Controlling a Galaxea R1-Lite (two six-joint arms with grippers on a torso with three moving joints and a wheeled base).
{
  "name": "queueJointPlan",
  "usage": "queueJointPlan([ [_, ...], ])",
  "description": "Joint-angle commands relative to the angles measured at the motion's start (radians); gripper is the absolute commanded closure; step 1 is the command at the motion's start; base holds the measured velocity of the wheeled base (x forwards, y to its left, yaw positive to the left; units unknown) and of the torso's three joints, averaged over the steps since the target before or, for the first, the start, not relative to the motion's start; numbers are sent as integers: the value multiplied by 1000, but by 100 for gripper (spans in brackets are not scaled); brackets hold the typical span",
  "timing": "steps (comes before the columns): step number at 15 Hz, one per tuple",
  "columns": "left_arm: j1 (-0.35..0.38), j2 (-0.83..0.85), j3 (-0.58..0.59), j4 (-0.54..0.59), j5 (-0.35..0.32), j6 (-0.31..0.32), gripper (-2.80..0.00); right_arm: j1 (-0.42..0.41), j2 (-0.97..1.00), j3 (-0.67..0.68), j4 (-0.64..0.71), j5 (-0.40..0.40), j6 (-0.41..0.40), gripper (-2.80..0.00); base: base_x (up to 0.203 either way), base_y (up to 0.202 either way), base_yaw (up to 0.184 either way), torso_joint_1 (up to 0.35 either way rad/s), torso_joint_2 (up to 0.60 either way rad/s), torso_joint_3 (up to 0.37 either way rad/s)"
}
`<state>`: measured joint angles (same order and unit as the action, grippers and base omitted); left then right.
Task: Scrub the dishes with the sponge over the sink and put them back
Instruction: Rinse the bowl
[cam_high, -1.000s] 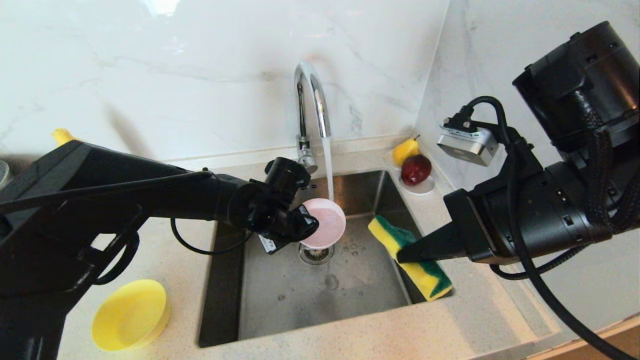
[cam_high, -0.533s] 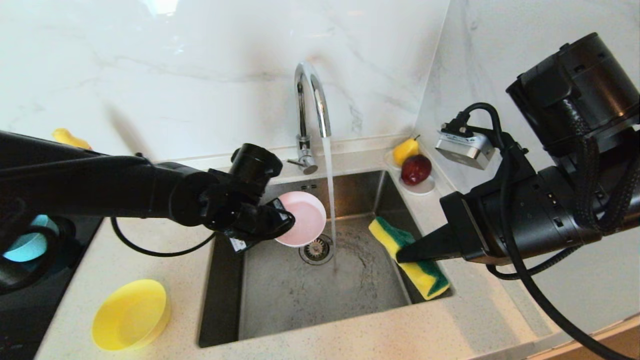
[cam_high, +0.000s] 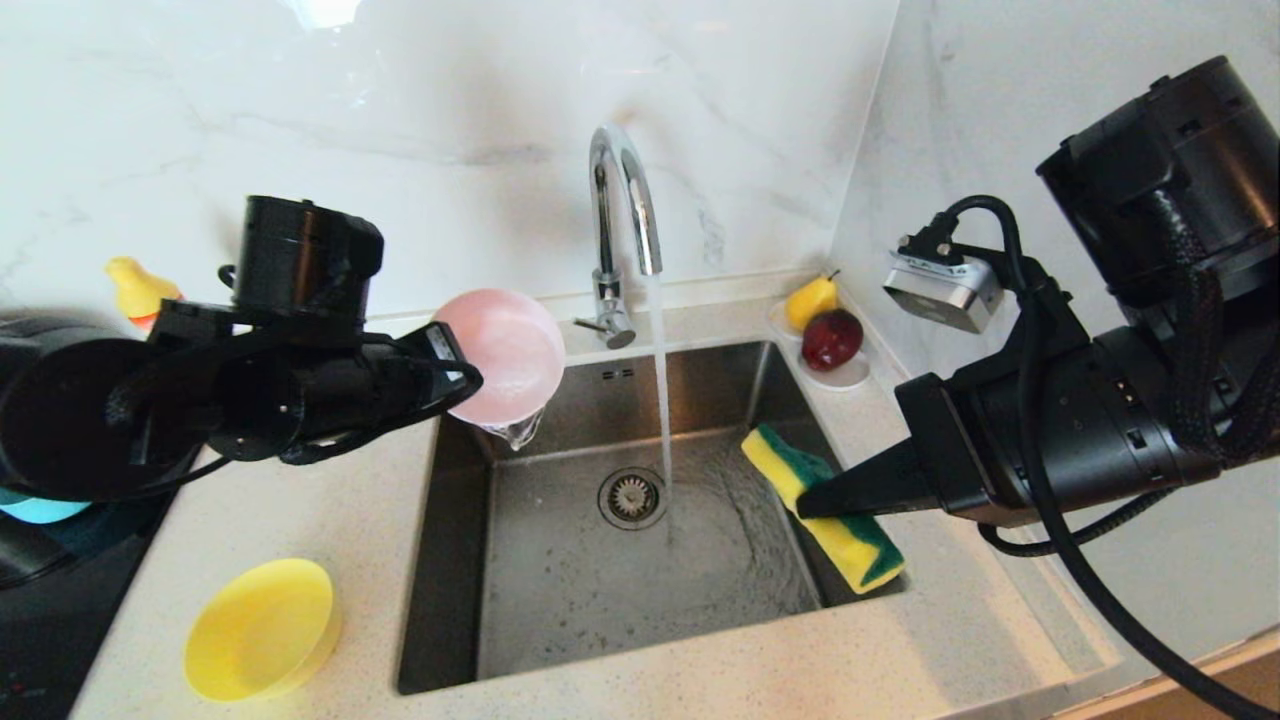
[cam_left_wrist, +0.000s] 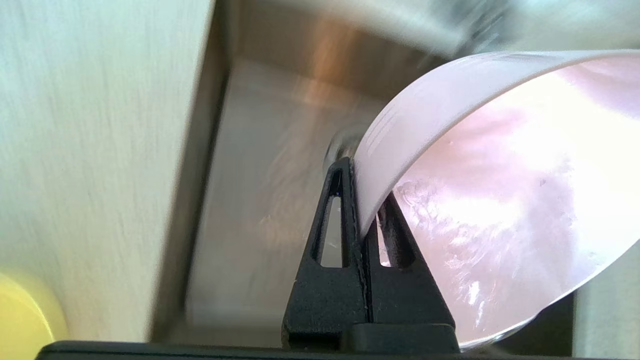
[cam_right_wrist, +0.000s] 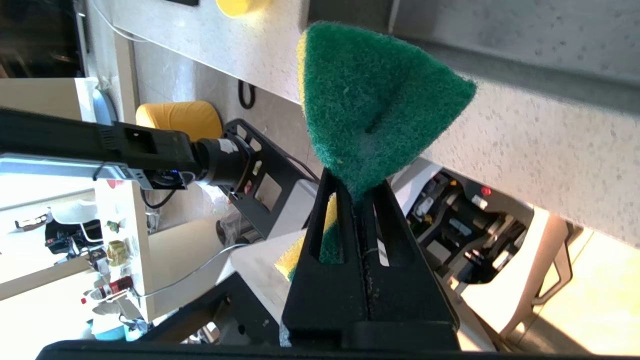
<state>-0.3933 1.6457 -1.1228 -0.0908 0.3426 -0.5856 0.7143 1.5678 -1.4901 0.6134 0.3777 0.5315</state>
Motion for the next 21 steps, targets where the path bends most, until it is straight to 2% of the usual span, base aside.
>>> queueJointPlan([
  [1, 15, -87, 71, -171, 5, 95, 0, 1, -9, 16, 4, 3, 5, 0, 0, 0, 0, 0, 0, 0],
  [5, 23, -121, 161, -524, 4, 315, 0, 1, -8, 25, 8, 1, 7, 0, 0, 0, 0, 0, 0, 0],
  [8, 24, -108, 204, -719, -5, 403, 0, -3, -14, 32, 21, 1, 5, 0, 0, 0, 0, 0, 0, 0],
  [11, 24, -101, 233, -884, -27, 444, 0, -15, -8, 34, 26, 3, 1, 0, 0, 0, 0, 0, 0, 0],
  [14, 24, -110, 289, -1016, -67, 520, 0, -25, -2, 37, 26, 4, -1, 0, 0, 0, 0, 0, 0, 0],
  [16, 24, -110, 314, -1091, -101, 537, 0, -25, 1, 34, 25, 4, -1, 0, 0, 0, 0, 0, 0, 0],
  [21, 24, -166, 317, -1108, -144, 574, 0, -27, 6, 33, 29, 17, -1, 0, 0, 0, 0, 0, 0, 0],
])
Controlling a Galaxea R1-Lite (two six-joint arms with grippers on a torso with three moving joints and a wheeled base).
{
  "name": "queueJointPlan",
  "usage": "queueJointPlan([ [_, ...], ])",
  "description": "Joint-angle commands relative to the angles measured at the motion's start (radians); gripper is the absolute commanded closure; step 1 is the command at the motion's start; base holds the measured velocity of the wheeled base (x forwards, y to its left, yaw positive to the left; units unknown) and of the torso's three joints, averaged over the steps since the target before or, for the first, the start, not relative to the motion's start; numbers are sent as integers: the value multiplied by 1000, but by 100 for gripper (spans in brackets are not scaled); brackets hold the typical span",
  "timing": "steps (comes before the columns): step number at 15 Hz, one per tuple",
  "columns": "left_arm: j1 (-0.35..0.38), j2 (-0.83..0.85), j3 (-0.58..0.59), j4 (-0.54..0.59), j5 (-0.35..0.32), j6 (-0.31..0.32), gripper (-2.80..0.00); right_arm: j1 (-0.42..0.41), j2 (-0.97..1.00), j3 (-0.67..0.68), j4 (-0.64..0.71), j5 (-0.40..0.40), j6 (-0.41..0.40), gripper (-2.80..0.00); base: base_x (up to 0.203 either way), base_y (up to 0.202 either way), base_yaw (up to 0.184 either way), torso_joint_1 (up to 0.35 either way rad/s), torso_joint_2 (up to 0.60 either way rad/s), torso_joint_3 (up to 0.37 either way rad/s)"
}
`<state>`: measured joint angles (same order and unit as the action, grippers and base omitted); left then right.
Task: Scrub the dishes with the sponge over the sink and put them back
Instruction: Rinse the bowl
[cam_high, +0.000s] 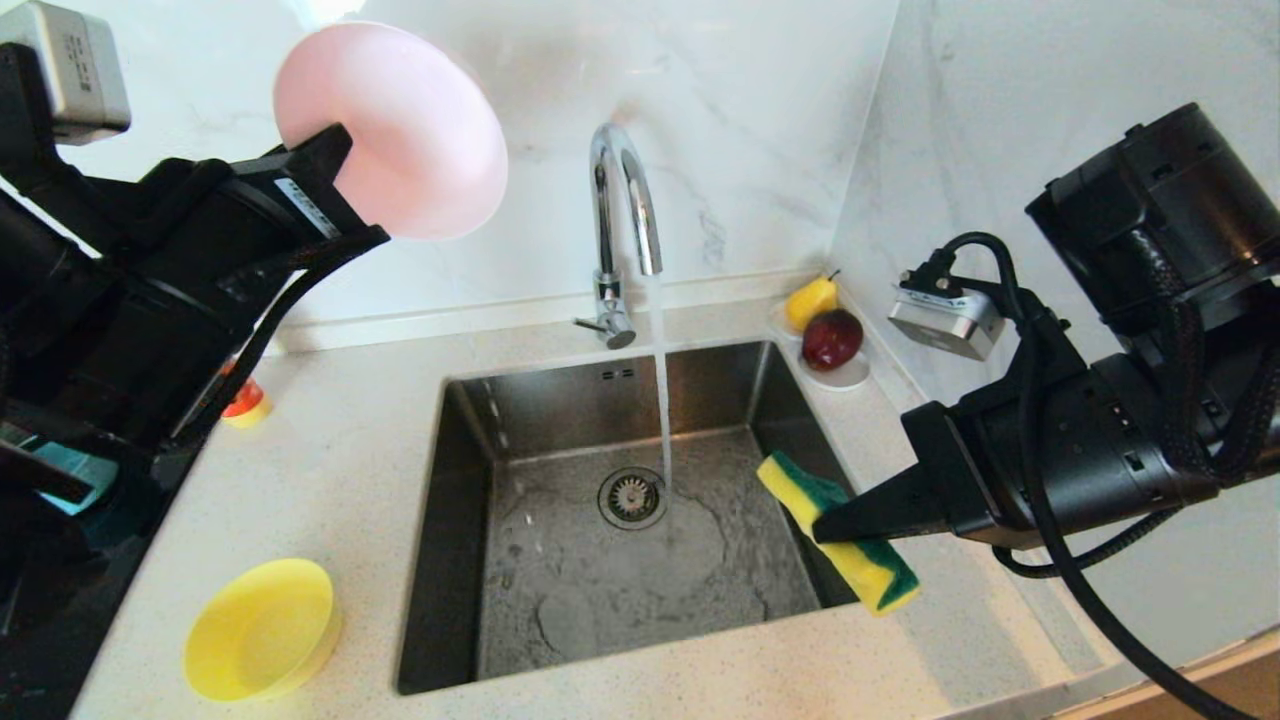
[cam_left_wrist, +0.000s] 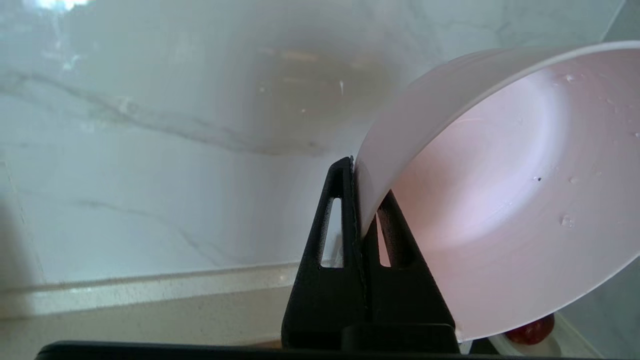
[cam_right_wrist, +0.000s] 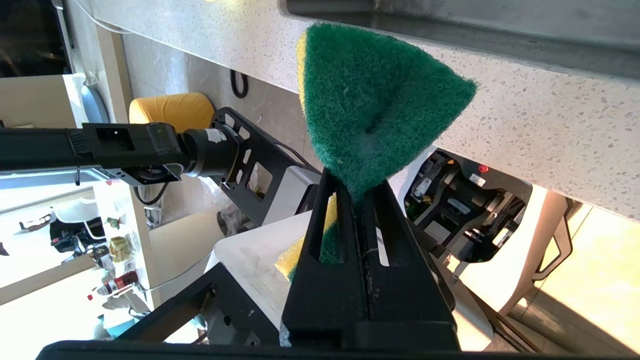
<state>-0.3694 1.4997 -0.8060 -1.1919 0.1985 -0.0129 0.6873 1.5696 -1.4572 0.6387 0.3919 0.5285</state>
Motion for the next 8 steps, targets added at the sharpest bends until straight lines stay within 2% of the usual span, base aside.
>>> queueJointPlan([
  [1, 0, -24, -2, -4, -1, -1, 0, -2, 6, 0, 2, 2, 4, 0, 0, 0, 0, 0, 0, 0],
  [3, 7, -15, -5, 21, 14, -5, 0, -3, 3, 5, -1, 2, 4, 0, 0, 0, 0, 0, 0, 0],
  [4, 23, -16, -2, 85, 25, -7, 0, -3, 3, 6, -2, 2, 3, 0, 0, 0, 0, 0, 0, 0],
  [6, 40, -49, -15, 370, 60, -20, 0, -3, 10, 1, -8, 2, -1, 0, 0, 0, 0, 0, 0, 0],
  [8, 48, -102, -76, 715, 76, -97, 0, -3, 20, -8, -8, 1, -2, 0, 0, 0, 0, 0, 0, 0],
])
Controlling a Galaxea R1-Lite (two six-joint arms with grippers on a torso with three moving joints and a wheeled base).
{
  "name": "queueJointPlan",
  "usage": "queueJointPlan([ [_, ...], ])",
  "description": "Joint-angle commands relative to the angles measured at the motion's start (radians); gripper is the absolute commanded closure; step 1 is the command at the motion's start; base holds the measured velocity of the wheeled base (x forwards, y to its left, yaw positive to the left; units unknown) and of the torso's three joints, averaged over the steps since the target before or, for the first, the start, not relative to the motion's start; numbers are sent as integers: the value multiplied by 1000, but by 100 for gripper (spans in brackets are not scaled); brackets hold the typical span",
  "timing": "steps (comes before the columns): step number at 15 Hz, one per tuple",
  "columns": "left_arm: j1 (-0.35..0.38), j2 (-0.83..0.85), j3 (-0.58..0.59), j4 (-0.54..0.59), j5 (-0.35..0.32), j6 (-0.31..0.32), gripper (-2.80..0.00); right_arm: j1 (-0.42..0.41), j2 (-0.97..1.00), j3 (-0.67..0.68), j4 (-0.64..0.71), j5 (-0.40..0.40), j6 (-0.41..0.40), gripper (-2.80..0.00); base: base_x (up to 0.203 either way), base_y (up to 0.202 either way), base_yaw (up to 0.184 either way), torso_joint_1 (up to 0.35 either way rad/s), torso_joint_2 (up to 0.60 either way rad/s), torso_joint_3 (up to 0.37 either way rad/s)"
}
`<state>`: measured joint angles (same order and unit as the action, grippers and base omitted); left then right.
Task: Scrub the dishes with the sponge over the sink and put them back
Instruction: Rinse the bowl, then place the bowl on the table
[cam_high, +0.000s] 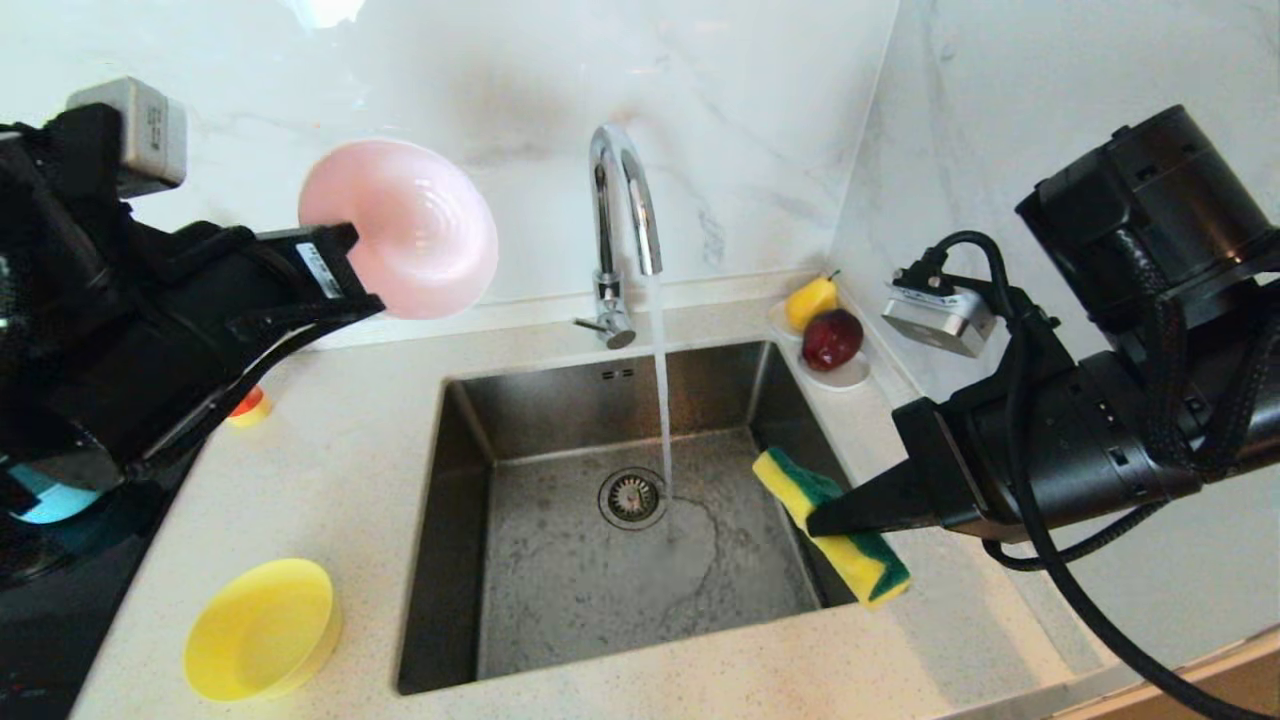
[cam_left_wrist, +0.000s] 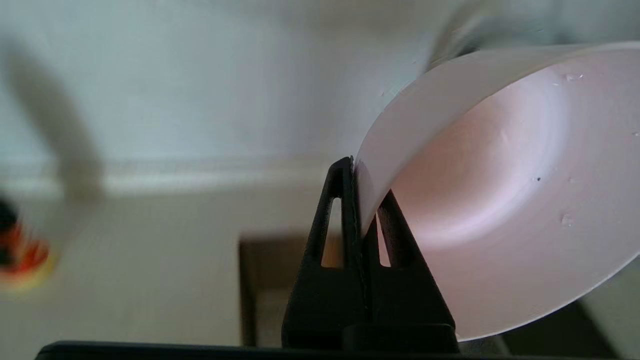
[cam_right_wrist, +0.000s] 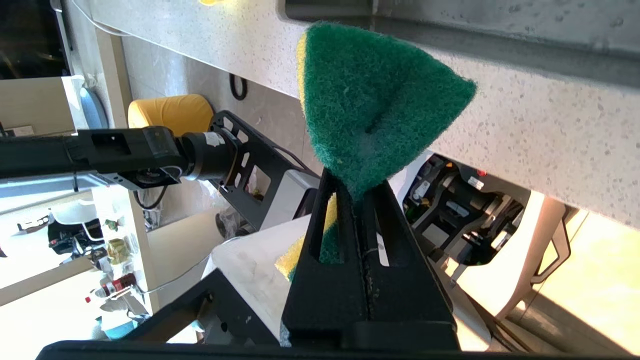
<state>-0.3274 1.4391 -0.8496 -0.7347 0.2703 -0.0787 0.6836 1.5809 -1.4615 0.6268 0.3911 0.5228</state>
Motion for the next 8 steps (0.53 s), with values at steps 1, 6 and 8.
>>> queueJointPlan([
  [1, 16, -64, -84, 435, 7, -88, 0, 1, 5, -1, 4, 2, 3, 0, 0, 0, 0, 0, 0, 0],
  [6, 263, -72, -330, 995, -45, -328, 0, -6, -4, 0, 8, 2, 2, 0, 0, 0, 0, 0, 0, 0],
  [8, 401, -35, -350, 1042, -78, -382, 0, -6, -5, -7, 11, 2, 2, 0, 0, 0, 0, 0, 0, 0],
])
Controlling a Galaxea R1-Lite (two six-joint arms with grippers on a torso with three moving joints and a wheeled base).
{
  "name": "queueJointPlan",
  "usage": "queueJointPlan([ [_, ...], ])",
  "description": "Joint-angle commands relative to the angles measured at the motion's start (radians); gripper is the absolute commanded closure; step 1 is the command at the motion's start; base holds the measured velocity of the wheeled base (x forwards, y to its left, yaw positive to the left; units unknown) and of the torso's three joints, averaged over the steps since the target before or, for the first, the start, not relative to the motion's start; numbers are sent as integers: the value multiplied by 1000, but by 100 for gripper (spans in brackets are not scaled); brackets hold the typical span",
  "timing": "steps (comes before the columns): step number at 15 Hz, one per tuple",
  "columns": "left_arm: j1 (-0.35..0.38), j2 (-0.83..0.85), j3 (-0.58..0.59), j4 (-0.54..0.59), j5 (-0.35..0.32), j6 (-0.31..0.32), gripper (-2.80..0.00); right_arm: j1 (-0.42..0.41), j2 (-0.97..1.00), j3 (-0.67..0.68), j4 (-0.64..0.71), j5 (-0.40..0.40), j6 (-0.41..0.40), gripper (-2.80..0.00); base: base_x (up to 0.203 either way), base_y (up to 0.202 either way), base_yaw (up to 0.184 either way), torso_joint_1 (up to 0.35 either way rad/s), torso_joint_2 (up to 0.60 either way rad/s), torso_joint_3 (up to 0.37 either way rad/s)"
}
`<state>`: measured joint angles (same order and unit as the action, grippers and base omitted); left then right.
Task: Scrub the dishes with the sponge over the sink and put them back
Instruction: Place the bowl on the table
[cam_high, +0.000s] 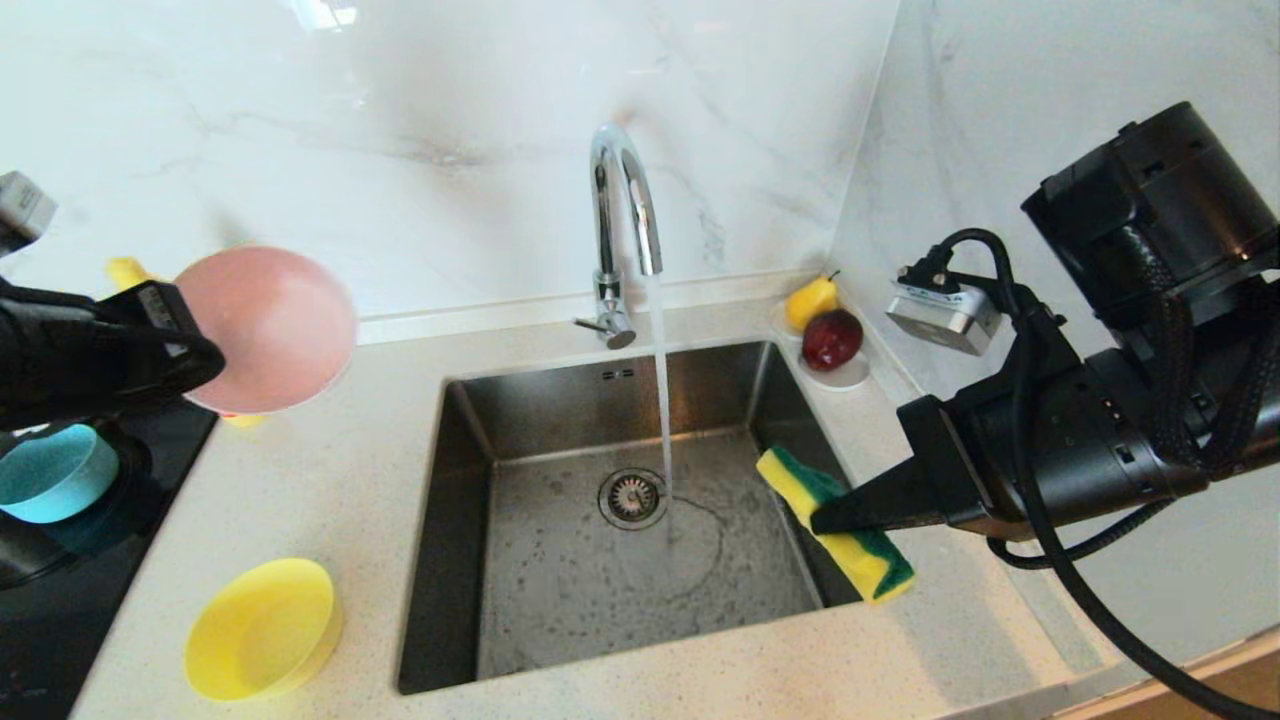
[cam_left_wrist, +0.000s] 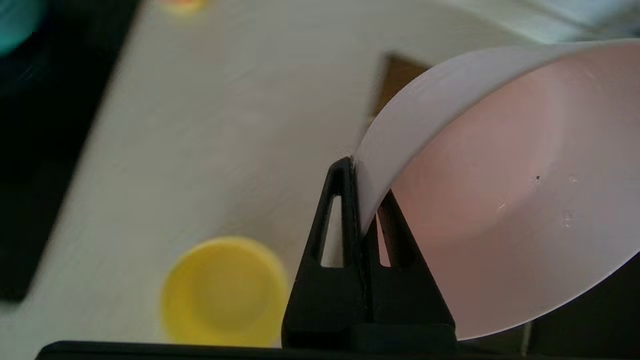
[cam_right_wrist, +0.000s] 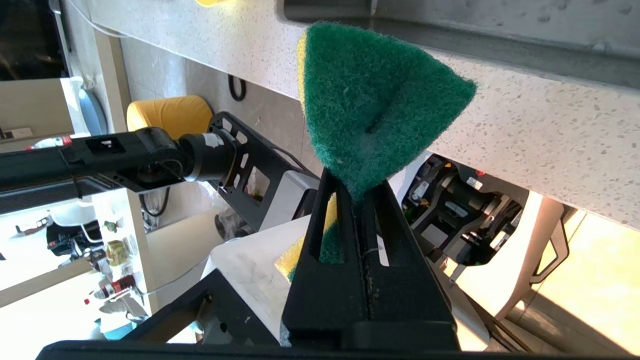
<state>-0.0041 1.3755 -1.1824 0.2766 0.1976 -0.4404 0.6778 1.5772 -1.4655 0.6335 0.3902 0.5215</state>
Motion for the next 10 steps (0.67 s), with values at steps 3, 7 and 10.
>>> queueJointPlan([
  [3, 249, 91, -22, 79, -69, -121, 0, 0, 4, 1, 3, 2, -8, 0, 0, 0, 0, 0, 0, 0],
  [7, 360, 181, 35, 80, -129, -212, 0, 0, 17, 8, -3, 2, -8, 0, 0, 0, 0, 0, 0, 0],
  [10, 434, 284, 51, 78, -132, -254, 0, 0, 16, 10, -3, 2, -8, 0, 0, 0, 0, 0, 0, 0],
])
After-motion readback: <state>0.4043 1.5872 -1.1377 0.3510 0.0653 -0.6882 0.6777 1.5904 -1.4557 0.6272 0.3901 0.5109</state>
